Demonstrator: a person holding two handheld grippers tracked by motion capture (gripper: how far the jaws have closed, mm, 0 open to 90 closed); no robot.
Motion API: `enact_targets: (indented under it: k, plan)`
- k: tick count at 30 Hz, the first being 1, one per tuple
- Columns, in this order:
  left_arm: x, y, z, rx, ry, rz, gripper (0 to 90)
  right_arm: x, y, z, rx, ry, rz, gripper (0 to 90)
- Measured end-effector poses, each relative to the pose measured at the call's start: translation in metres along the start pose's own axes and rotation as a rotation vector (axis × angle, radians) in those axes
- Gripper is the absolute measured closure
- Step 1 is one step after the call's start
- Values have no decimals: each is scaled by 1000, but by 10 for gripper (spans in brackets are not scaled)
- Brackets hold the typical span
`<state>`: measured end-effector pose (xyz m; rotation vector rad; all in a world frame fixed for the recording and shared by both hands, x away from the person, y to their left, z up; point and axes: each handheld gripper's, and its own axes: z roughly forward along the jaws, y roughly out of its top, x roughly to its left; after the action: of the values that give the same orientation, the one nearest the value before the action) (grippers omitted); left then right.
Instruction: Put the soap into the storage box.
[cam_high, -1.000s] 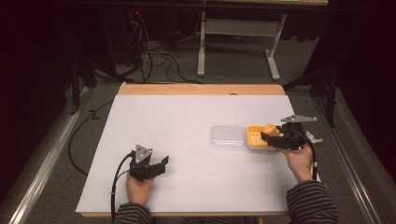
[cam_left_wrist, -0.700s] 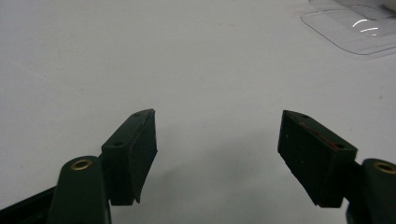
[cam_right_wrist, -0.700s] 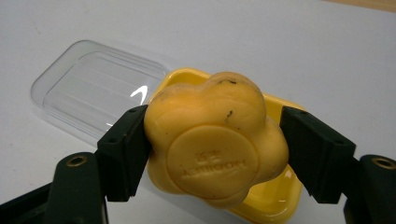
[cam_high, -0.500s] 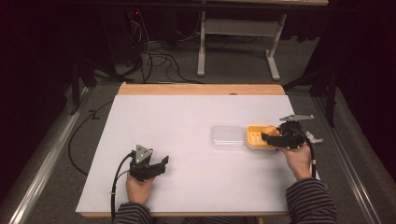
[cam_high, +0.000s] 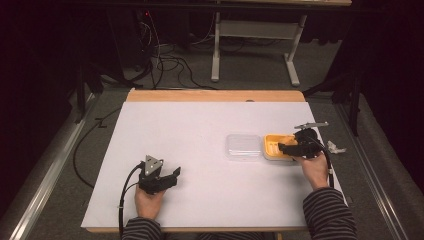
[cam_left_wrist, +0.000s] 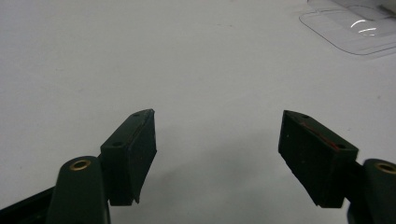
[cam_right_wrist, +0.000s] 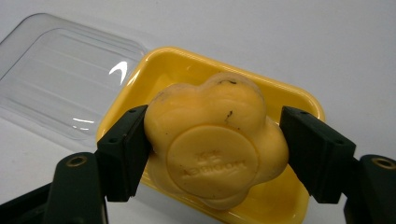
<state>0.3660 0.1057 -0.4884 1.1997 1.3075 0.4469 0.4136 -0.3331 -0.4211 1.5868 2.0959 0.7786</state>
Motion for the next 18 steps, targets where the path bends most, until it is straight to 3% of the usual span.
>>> enact_targets:
  k: [4,10,18]
  plan:
    - [0,0,0,-3,-3,3,284,-3,0,7,24,-14,14,281]
    - [0,0,0,-6,-2,-1,283,0,2,15,50,-11,-6,281]
    - [0,0,0,0,3,6,283,-4,0,21,45,-4,16,278]
